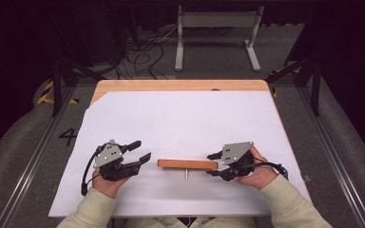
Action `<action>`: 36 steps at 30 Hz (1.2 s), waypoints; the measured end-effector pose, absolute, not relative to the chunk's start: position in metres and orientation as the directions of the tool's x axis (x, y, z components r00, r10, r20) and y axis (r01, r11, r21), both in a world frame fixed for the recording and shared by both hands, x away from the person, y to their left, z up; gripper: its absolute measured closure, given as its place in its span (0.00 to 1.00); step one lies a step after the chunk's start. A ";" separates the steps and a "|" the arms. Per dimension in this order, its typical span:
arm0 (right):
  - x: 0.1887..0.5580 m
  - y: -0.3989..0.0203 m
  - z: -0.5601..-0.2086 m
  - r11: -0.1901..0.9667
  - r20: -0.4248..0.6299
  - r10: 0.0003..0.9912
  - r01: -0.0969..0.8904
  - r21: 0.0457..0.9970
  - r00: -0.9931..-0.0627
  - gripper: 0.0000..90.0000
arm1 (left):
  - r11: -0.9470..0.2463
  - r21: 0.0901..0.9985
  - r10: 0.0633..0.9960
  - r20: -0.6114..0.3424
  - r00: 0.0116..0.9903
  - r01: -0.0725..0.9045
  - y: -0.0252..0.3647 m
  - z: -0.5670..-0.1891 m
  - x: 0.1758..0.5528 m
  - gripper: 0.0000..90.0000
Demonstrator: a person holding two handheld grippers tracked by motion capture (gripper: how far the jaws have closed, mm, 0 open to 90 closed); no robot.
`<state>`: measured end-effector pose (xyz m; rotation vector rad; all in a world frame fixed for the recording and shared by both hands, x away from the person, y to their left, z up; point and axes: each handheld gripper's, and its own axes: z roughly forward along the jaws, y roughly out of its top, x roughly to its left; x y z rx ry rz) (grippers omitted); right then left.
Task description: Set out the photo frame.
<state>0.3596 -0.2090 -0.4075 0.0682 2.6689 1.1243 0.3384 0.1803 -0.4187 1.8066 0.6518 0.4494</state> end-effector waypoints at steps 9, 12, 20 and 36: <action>0.362 -0.243 -0.403 0.686 -0.092 0.235 0.099 0.721 -0.968 0.66 | -0.257 0.937 0.660 -0.008 0.751 0.236 0.184 -0.418 0.339 0.47; 0.363 -0.250 -0.404 0.685 -0.086 0.280 0.136 0.716 -0.956 0.72 | -0.265 0.931 0.665 -0.012 0.747 0.251 0.185 -0.418 0.338 0.47; 0.368 -0.259 -0.407 0.645 -0.091 0.394 0.205 0.737 -0.915 0.81 | -0.294 0.923 0.643 0.000 0.766 0.247 0.184 -0.416 0.329 0.50; 0.362 -0.240 -0.425 0.715 0.067 0.338 0.302 0.630 -0.939 1.00 | -0.319 0.916 0.608 0.002 0.794 0.242 0.181 -0.416 0.323 0.52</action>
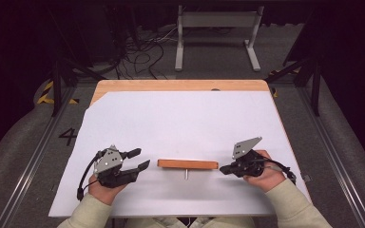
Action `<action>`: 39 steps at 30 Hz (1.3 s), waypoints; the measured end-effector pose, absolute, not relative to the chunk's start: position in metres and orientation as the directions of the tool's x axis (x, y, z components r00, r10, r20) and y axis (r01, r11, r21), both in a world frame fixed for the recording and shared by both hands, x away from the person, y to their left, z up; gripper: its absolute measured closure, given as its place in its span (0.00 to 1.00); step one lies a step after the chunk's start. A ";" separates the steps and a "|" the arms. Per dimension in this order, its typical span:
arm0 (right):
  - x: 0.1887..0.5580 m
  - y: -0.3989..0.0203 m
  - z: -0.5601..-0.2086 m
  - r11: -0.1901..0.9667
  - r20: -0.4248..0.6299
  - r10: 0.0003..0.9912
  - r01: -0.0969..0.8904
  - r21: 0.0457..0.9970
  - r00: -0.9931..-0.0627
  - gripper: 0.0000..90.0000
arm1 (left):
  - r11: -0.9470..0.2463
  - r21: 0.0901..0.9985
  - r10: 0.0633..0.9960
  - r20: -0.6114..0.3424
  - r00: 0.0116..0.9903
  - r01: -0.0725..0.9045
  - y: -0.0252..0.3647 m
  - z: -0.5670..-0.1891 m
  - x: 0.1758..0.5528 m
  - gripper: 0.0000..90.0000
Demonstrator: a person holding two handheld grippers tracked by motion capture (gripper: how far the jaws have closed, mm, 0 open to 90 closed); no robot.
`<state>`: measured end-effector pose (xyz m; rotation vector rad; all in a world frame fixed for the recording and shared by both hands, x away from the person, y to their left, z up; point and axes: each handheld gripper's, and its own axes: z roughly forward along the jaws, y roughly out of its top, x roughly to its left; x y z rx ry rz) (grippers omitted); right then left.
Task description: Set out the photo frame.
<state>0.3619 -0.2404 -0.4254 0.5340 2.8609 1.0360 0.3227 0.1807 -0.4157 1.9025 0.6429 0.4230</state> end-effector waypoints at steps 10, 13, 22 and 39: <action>0.361 -0.220 -0.441 0.714 0.025 0.349 0.283 0.640 -0.937 1.00 | -0.330 0.901 0.635 -0.009 0.772 0.282 0.183 -0.426 0.335 0.51; 0.362 -0.218 -0.444 0.705 0.026 0.371 0.300 0.642 -0.928 1.00 | -0.310 0.903 0.644 -0.030 0.764 0.297 0.186 -0.427 0.337 0.50; 0.369 -0.218 -0.444 0.644 0.021 0.450 0.341 0.685 -0.893 1.00 | -0.319 0.902 0.648 -0.016 0.762 0.290 0.186 -0.427 0.338 0.49; 0.399 -0.212 -0.447 0.570 0.034 0.551 0.406 0.715 -0.834 1.00 | -0.315 0.902 0.660 -0.015 0.751 0.295 0.191 -0.428 0.333 0.49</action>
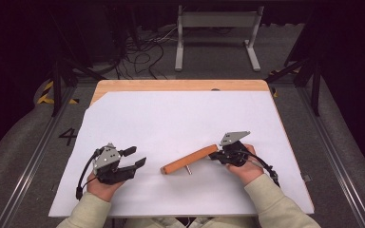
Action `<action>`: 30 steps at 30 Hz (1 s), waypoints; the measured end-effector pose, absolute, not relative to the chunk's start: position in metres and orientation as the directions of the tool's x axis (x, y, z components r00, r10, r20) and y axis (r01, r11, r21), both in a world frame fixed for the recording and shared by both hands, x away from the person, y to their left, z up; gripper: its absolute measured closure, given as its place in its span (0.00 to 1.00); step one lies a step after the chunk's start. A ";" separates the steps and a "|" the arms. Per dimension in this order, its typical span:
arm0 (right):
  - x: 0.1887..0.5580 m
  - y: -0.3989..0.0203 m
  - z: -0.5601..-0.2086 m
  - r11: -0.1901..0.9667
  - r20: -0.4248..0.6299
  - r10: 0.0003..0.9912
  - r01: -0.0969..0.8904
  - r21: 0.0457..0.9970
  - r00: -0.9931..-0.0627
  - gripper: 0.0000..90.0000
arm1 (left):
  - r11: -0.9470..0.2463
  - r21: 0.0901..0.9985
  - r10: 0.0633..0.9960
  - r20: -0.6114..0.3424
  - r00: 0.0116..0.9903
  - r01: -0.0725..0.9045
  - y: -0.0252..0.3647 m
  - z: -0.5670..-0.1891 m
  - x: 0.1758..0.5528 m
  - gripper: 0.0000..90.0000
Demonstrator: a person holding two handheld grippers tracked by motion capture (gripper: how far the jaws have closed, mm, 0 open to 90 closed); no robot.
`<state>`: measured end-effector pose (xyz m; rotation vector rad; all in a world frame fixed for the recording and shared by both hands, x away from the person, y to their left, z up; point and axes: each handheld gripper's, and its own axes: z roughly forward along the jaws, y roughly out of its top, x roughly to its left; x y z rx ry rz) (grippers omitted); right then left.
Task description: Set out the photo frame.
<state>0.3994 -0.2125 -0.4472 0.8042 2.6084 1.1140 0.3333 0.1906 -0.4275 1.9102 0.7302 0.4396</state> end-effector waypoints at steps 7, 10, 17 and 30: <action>0.415 -0.204 -0.449 0.534 0.076 0.560 0.429 0.728 -0.825 1.00 | -0.313 0.901 0.667 -0.015 0.745 0.299 0.194 -0.428 0.331 0.49; 0.422 -0.200 -0.447 0.529 0.083 0.566 0.439 0.726 -0.820 1.00 | -0.313 0.902 0.667 -0.015 0.745 0.299 0.194 -0.428 0.331 0.49; 0.437 -0.186 -0.446 0.519 0.115 0.571 0.466 0.717 -0.813 1.00 | -0.315 0.901 0.664 -0.016 0.747 0.299 0.193 -0.428 0.332 0.49; 0.463 -0.163 -0.448 0.513 0.158 0.555 0.486 0.707 -0.816 1.00 | -0.316 0.900 0.657 -0.021 0.754 0.300 0.192 -0.429 0.333 0.49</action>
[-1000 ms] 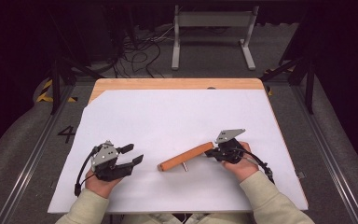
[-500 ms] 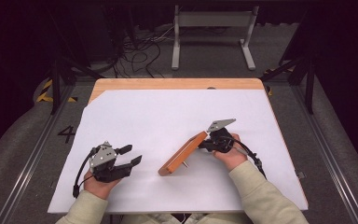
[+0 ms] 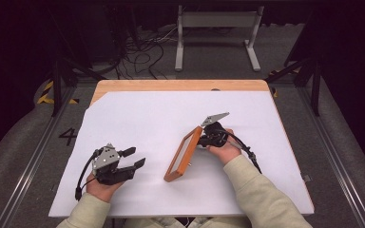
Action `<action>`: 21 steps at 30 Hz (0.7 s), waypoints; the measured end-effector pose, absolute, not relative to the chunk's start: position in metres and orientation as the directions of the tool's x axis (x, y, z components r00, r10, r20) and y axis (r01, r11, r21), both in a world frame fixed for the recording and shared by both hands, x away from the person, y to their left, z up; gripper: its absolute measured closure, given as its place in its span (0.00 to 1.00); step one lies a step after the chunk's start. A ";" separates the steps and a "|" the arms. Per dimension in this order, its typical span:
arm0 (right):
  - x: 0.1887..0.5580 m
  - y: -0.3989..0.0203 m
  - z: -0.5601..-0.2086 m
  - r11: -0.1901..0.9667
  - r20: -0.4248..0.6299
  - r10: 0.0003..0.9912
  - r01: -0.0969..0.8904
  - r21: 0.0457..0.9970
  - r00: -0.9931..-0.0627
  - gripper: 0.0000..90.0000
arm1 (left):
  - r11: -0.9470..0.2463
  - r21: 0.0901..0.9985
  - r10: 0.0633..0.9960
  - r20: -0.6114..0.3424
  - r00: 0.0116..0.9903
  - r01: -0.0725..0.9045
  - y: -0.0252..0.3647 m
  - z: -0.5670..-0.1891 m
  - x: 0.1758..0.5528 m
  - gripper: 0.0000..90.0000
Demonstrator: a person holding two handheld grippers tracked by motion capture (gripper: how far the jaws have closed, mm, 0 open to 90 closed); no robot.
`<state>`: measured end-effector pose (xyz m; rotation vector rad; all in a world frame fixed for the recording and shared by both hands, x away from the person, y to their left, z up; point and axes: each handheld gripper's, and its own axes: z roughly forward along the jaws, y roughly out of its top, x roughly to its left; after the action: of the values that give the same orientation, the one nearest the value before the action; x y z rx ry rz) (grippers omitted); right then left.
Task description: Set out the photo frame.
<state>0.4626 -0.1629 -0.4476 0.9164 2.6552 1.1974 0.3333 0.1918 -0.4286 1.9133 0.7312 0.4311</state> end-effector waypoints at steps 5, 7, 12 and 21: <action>0.470 -0.155 -0.449 0.515 0.178 0.545 0.495 0.700 -0.819 1.00 | -0.317 0.900 0.656 -0.021 0.754 0.301 0.192 -0.429 0.334 0.49; 0.473 -0.151 -0.451 0.515 0.182 0.546 0.499 0.698 -0.818 1.00 | -0.317 0.899 0.656 -0.022 0.755 0.302 0.191 -0.429 0.334 0.49; 0.477 -0.141 -0.452 0.514 0.186 0.528 0.486 0.706 -0.829 1.00 | -0.317 0.899 0.655 -0.023 0.756 0.302 0.191 -0.429 0.335 0.49; 0.477 -0.148 -0.449 0.509 0.155 0.575 0.499 0.701 -0.804 0.91 | -0.314 0.900 0.652 -0.028 0.758 0.303 0.190 -0.429 0.335 0.49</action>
<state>0.4771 -0.1477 -0.4485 0.9432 2.6434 1.1786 0.3353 0.1905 -0.4291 1.9130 0.7290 0.4193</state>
